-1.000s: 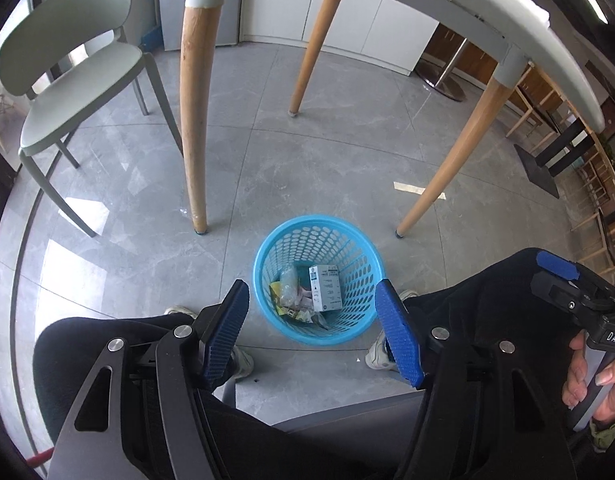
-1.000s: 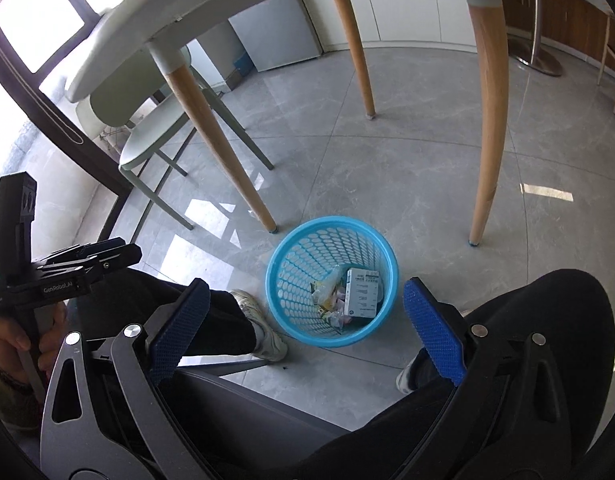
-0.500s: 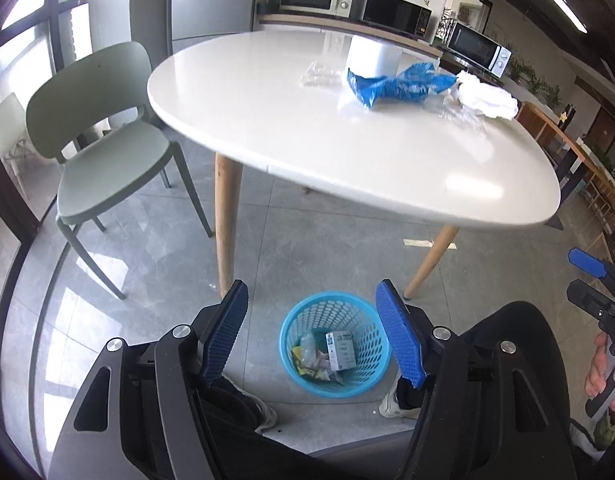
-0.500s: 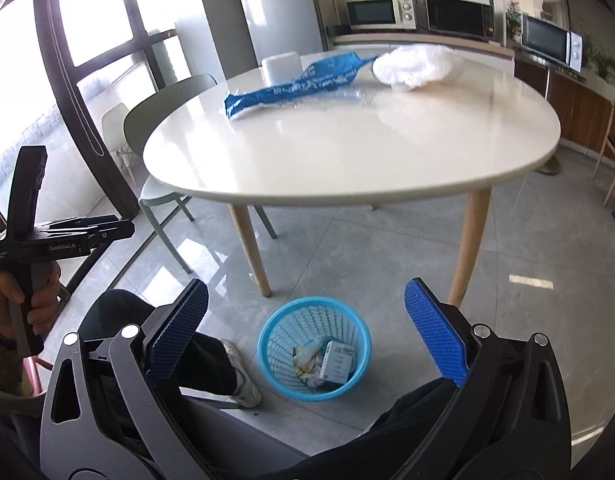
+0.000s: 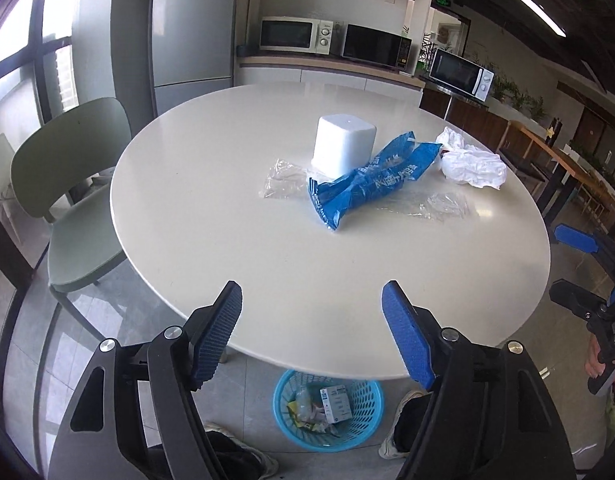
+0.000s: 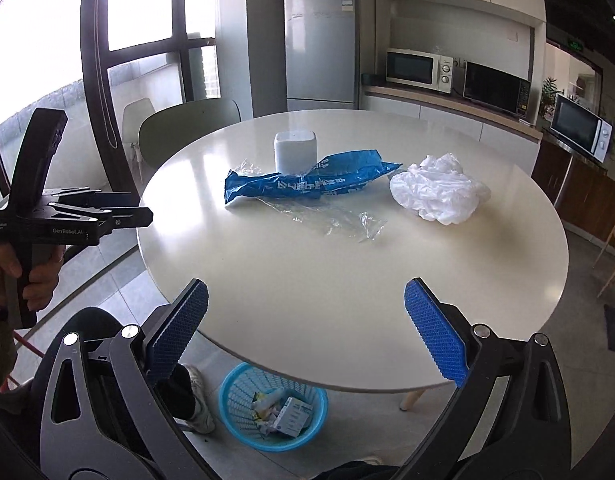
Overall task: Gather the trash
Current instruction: 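Raise both tools back toward the table, then grasp the blue plastic bag with the left tool while the right tool grasps the clear film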
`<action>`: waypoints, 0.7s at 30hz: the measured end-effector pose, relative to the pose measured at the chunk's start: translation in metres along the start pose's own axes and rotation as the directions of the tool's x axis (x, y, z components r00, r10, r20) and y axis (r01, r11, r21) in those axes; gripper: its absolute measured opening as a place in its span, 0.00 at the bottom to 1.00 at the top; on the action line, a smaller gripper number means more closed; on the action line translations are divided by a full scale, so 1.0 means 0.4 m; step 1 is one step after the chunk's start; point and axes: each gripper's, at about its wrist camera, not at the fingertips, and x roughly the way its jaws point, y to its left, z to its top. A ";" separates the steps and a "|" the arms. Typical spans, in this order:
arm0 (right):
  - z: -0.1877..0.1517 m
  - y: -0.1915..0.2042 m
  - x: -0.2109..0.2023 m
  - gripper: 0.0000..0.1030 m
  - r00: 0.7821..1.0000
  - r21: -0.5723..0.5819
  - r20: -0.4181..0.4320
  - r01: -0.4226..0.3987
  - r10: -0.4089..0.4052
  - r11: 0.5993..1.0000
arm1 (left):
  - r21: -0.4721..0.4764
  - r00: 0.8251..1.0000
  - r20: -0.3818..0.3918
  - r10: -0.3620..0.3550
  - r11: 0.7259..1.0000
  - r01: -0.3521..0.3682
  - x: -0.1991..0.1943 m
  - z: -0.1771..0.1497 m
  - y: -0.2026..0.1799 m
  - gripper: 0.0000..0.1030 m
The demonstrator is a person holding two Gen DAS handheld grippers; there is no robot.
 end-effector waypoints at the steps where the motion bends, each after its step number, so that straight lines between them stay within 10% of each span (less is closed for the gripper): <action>1: 0.011 -0.002 0.011 0.92 1.000 -0.020 -0.004 -0.003 0.003 1.000 | 0.006 1.000 -0.002 0.003 1.000 -0.003 0.014 0.011 -0.004 0.70; 21: 0.143 -0.030 0.261 0.92 0.973 -0.188 -0.212 -0.136 0.095 0.973 | 0.051 0.996 -0.093 0.019 0.999 -0.015 0.174 0.145 -0.004 0.72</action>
